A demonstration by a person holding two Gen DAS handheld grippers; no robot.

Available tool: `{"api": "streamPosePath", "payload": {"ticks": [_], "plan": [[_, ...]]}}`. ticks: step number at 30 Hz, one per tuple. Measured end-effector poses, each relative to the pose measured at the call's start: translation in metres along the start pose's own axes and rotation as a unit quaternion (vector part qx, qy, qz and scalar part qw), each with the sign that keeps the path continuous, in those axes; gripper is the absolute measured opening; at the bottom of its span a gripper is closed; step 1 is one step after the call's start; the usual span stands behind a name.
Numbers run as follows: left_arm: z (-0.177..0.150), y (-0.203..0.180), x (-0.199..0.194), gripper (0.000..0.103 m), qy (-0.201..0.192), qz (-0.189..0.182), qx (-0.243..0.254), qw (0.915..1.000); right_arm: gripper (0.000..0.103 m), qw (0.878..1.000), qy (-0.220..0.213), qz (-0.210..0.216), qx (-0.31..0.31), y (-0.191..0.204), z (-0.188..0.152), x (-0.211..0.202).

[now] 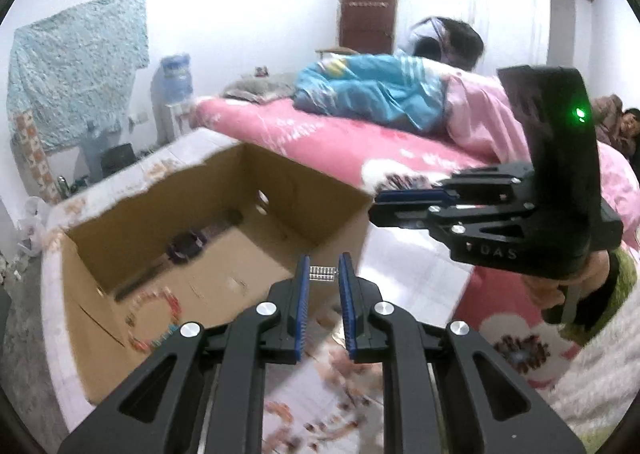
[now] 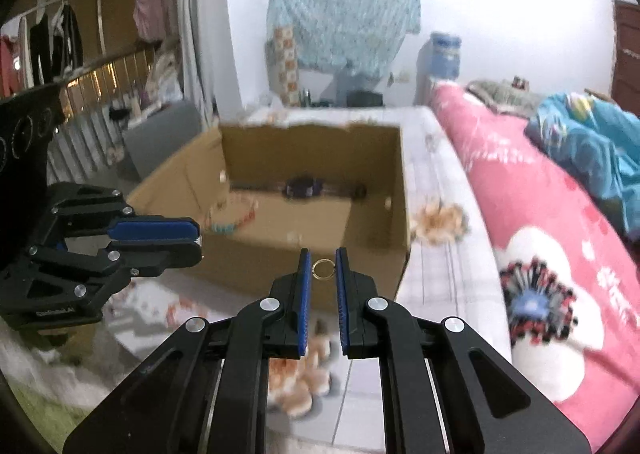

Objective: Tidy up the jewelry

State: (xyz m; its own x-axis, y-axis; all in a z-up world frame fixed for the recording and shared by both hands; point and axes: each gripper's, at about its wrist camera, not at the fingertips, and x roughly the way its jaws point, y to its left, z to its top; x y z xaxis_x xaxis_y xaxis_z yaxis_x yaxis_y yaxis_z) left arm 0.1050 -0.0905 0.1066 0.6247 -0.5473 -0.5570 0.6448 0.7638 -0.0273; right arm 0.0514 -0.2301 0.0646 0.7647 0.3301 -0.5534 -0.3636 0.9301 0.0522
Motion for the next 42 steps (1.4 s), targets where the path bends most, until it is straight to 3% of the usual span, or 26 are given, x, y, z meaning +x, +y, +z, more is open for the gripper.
{"api": "streamPosePath", "payload": {"ticks": [3,8,17,24,33,38,42], "plan": [[0.011,0.016,0.017,0.014,0.015,0.029,-0.005,0.9995,0.01,1.0,-0.002,-0.003,-0.003,0.002,0.014,0.014],[0.023,0.048,0.056,0.014,0.055,0.067,-0.028,0.9958,0.01,1.0,0.03,-0.004,-0.001,0.0,0.033,0.053],[0.046,0.087,0.099,0.014,0.107,0.11,-0.029,0.9878,0.011,0.997,0.075,-0.005,0.015,0.0,0.051,0.092],[0.05,0.099,0.098,0.019,0.096,0.109,-0.059,0.9876,0.017,0.998,0.054,-0.007,0.026,-0.005,0.047,0.077],[0.054,0.109,0.059,0.022,0.04,0.111,-0.091,0.9888,0.021,0.998,0.009,-0.027,0.048,-0.013,0.043,0.037],[0.051,0.111,0.029,0.032,0.013,0.119,-0.103,0.9874,0.024,0.998,-0.007,-0.036,0.058,-0.008,0.038,0.015],[0.042,0.112,-0.004,0.047,-0.007,0.132,-0.118,0.9842,0.036,0.997,-0.025,-0.045,0.057,0.001,0.031,-0.008]]}}
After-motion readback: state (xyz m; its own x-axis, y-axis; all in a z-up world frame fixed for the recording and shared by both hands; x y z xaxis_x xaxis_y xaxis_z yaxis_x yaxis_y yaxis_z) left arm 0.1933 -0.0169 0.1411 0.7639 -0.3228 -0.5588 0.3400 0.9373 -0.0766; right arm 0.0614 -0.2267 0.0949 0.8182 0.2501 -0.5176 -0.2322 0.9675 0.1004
